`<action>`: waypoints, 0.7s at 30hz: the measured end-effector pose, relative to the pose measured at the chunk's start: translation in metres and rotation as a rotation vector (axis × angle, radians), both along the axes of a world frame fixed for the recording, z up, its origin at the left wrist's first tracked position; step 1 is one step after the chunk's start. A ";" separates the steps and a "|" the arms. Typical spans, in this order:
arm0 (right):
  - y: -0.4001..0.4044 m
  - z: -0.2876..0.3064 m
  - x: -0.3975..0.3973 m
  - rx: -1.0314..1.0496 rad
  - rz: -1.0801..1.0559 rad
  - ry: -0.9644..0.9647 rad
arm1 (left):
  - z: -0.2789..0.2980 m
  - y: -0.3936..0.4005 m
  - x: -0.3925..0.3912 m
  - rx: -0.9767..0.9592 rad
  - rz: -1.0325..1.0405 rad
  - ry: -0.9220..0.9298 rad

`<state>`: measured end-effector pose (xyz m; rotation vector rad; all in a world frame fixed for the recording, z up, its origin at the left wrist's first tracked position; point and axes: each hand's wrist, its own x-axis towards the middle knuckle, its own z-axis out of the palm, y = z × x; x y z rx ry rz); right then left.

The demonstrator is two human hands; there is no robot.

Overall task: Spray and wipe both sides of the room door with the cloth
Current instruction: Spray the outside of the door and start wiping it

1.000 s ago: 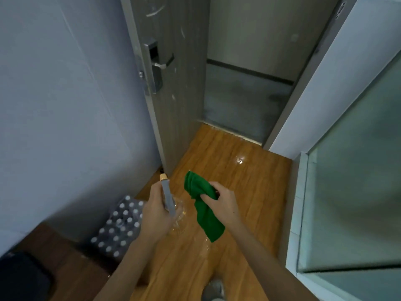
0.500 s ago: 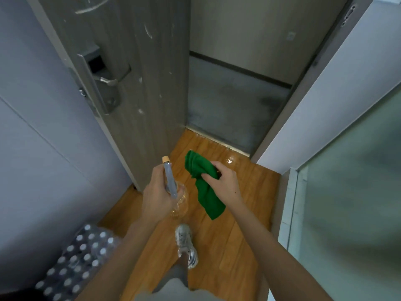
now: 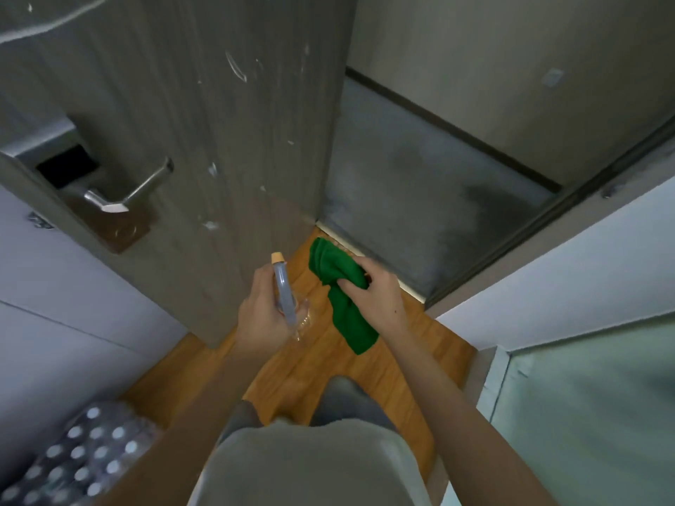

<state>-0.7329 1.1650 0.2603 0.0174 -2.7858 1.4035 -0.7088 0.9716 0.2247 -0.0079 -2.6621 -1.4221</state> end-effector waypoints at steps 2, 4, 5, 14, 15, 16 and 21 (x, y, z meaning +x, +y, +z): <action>0.011 -0.011 -0.033 0.031 0.060 -0.047 | -0.010 0.011 -0.021 -0.050 0.031 0.018; 0.021 -0.025 -0.066 0.065 0.152 -0.101 | -0.021 0.024 -0.039 -0.104 0.079 -0.004; 0.027 -0.031 -0.084 0.085 0.197 -0.123 | -0.026 0.032 -0.048 -0.114 0.126 -0.039; 0.061 -0.062 -0.195 0.146 0.636 -0.133 | -0.041 0.115 -0.092 -0.152 0.585 -0.160; 0.063 -0.063 -0.203 0.155 0.678 -0.126 | -0.041 0.123 -0.096 -0.149 0.624 -0.166; 0.064 -0.063 -0.210 0.162 0.716 -0.130 | -0.040 0.129 -0.099 -0.145 0.660 -0.184; 0.068 -0.067 -0.227 0.176 0.828 -0.171 | -0.046 0.150 -0.104 -0.108 0.748 -0.214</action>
